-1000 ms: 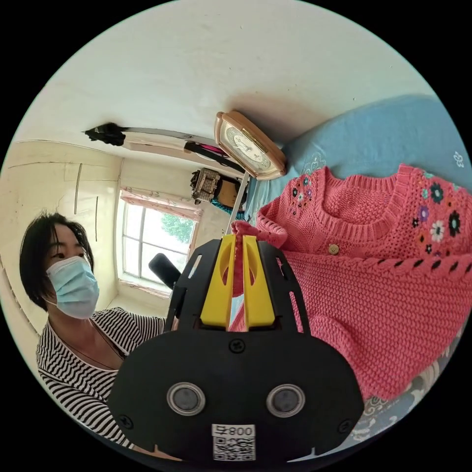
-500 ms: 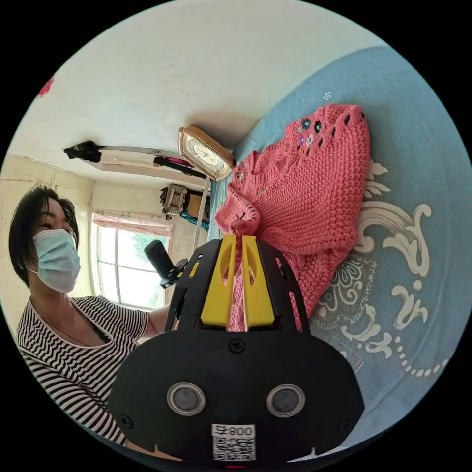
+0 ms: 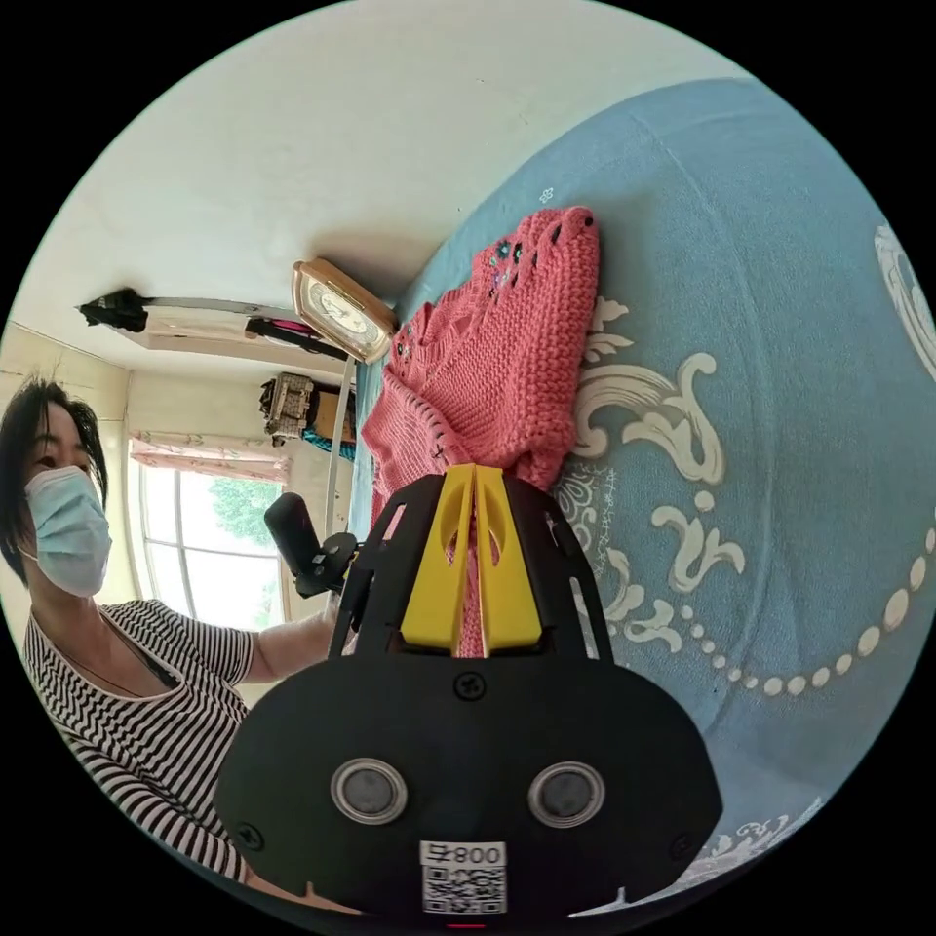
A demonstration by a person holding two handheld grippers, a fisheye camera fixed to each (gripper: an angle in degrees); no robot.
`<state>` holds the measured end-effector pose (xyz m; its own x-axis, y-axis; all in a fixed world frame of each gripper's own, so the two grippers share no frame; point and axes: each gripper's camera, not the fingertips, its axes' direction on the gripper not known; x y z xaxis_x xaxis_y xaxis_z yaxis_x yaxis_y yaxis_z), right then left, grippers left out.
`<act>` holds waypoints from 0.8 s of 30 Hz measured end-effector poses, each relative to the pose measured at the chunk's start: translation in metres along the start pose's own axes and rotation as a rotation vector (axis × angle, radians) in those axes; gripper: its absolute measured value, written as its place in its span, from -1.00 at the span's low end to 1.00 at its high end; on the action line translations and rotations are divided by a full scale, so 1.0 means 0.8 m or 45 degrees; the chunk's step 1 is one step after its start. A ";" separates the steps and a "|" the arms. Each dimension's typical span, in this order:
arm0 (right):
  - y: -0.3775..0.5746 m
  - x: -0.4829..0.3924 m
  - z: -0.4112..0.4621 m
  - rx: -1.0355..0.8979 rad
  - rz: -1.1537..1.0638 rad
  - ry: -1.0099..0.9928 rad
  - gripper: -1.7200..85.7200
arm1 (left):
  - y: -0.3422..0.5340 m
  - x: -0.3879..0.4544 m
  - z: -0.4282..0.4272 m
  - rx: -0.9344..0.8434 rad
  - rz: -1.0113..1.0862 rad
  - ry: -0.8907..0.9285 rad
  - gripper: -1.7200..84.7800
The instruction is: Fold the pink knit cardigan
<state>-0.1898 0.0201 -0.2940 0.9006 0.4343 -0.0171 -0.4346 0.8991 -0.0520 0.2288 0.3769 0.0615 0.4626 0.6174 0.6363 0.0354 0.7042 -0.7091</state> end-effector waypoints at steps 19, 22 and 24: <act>0.036 -0.107 0.060 -0.269 -0.342 0.475 -0.89 | 0.001 0.050 0.010 -0.005 0.056 -0.270 -0.89; 0.048 -0.097 0.062 -0.268 -0.270 0.394 -0.89 | 0.012 0.044 0.009 0.022 0.029 -0.234 -0.88; 0.053 -0.104 0.056 -0.231 -0.258 0.381 -0.91 | 0.021 0.040 -0.002 0.052 0.015 -0.188 -0.87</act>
<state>-0.2834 0.0249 -0.2503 0.9418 0.1904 -0.2771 -0.2641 0.9291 -0.2590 0.2456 0.4079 0.0697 0.3273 0.6683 0.6681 -0.0067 0.7086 -0.7056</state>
